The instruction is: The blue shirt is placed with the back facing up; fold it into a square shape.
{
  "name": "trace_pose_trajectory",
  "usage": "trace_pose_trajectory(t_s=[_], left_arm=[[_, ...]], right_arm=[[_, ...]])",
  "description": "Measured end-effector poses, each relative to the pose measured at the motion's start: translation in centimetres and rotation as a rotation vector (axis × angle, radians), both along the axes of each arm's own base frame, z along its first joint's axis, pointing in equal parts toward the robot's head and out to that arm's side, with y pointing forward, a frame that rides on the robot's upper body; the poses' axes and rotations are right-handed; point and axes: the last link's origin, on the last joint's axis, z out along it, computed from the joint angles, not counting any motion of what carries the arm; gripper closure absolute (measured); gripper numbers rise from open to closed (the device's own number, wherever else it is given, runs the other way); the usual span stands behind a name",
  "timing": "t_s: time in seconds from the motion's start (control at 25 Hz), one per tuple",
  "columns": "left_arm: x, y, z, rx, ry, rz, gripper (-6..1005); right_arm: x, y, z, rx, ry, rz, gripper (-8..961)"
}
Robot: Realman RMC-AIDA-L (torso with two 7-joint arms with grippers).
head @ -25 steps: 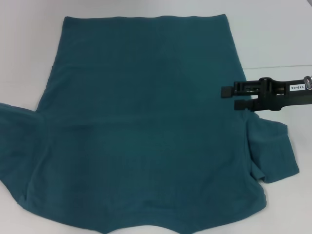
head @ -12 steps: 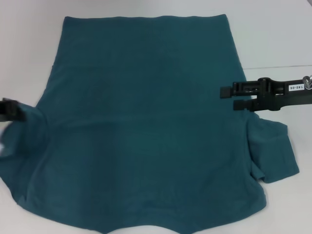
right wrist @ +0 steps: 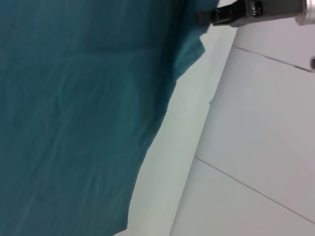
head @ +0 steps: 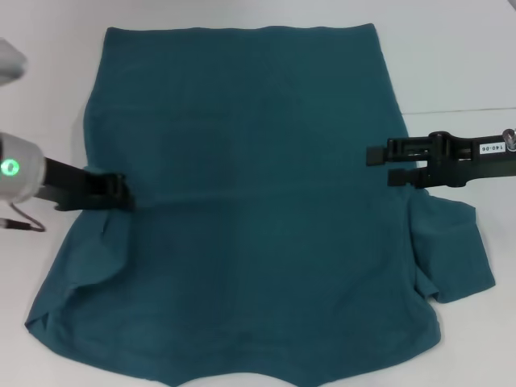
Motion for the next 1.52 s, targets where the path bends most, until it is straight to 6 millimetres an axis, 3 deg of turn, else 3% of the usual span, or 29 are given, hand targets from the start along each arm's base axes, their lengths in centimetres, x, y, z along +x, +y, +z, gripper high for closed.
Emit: trace_pose_trajectory(t_s=[0.24, 0.44, 0.56, 1.0, 1.32, 1.52], left_arm=[[0.3, 1.0, -3.7, -0.018, -0.035, 0.024, 974], [0.5, 1.3, -4.3, -0.025, -0.033, 0.017, 965], [0.4, 1.4, -3.7, -0.009, -0.033, 0.019, 959], [-0.8, 0.1, -0.4, 0.101, -0.124, 0.006, 532], [-4.5, -3.3, 3.0, 0.135, -0.351, 0.014, 293], [-5.1, -6.7, 3.2, 0.074, -0.452, -0.218, 275]], right_arm=[[0.0, 0.1, 0.0, 0.001, -0.005, 0.0, 69], [-0.2, 0.1, -0.1, -0.003, -0.005, 0.007, 69], [-0.2, 0.2, -0.1, -0.001, -0.006, 0.006, 69], [-0.1, 0.2, 0.1, 0.016, -0.023, 0.03, 70], [0.2, 0.6, 0.2, 0.058, -0.043, 0.052, 70], [1.3, 0.6, 0.4, 0.09, -0.069, 0.017, 70]])
